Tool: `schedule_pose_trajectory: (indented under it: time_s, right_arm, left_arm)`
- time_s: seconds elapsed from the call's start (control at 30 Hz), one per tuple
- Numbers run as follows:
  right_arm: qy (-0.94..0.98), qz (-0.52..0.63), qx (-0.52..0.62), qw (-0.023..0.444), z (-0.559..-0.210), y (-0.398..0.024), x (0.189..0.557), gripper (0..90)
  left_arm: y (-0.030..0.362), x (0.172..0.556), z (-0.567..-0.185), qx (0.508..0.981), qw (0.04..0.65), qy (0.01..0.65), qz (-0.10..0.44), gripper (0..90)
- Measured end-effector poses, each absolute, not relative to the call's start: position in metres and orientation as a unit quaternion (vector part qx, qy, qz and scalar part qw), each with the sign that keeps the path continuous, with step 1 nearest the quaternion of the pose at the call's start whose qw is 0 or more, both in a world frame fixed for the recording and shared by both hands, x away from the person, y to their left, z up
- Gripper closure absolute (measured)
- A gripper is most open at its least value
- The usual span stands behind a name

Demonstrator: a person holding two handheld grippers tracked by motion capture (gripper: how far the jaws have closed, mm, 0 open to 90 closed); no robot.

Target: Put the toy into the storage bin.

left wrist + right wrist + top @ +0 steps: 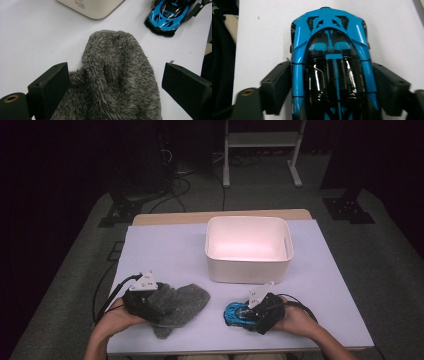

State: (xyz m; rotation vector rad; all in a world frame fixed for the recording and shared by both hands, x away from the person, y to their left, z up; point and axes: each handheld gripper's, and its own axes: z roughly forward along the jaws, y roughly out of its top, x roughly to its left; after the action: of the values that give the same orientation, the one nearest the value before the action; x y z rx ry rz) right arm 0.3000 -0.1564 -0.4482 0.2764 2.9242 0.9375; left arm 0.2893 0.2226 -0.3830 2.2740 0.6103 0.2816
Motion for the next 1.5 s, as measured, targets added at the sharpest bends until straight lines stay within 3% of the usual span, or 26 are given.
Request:
schedule_pose_trajectory:
  time_s: [1.5]
  right_arm:
    - [0.950,0.300,0.079,0.020,-0.4404,-0.1530,0.3030,26.9]
  left_arm:
    - [0.2243,0.2879,-0.3823,0.889,0.378,0.235,0.110,7.0]
